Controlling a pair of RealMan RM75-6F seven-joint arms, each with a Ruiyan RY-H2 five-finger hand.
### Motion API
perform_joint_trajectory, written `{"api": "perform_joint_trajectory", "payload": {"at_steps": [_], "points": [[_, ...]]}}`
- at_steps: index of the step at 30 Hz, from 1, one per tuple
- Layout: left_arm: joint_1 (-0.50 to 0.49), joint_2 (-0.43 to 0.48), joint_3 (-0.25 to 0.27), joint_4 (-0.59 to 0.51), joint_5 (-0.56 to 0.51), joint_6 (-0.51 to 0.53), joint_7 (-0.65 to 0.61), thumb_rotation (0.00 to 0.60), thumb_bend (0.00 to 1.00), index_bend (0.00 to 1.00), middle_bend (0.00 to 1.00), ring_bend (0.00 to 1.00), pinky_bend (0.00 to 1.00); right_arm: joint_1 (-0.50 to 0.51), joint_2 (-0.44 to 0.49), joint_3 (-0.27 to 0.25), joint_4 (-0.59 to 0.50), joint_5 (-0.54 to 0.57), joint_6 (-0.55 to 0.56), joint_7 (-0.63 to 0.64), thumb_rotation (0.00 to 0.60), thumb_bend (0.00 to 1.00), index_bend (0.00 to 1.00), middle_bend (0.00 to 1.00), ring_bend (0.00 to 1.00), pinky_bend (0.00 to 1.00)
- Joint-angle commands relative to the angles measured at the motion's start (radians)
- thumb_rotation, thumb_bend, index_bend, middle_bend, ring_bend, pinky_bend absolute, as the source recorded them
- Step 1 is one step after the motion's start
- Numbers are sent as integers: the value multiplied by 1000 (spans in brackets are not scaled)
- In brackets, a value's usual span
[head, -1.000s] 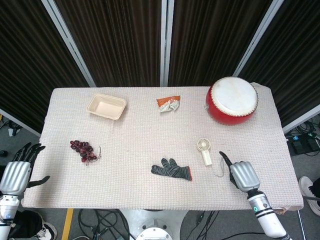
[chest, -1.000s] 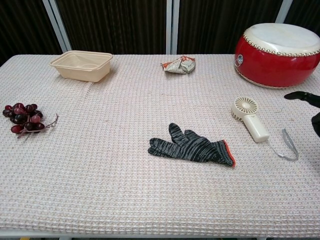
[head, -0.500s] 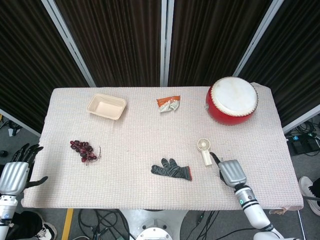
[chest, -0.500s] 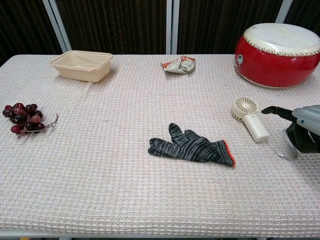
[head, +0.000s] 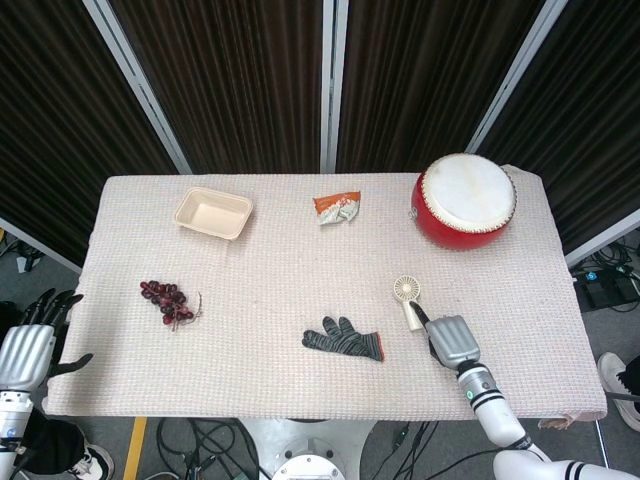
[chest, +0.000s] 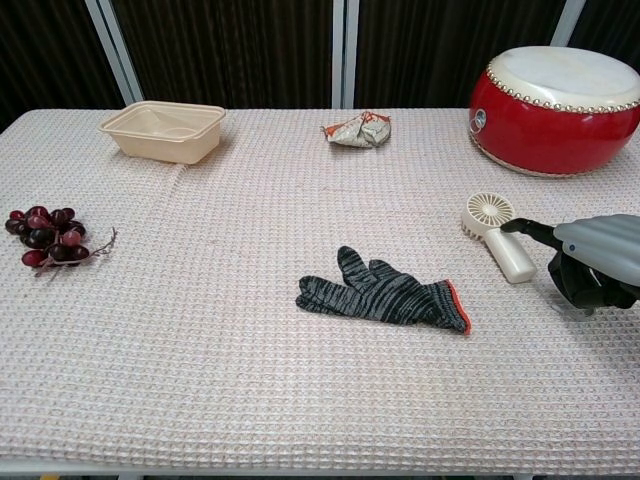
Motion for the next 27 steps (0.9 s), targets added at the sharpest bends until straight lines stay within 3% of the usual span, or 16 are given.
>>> {"api": "perform_joint_trajectory", "payload": {"at_steps": [1,19,27], "points": [[1,-1,1,3,-1,-1,-3,600,0,155,109,8,146,4,-2,-4,-1,8,3,-4,600,1000,0,696,644,616],[0,1,-3,-3,1,0,4,600,0,155,109,8,146,29,9,-21,11,79,-66,108,600,1000,0,696,644,616],[-2,7,-6,-16,4,3,16,600,0,155,109,8,146,17,57,-7,-40,0,9,175,600,1000,0,696,644,616]]}}
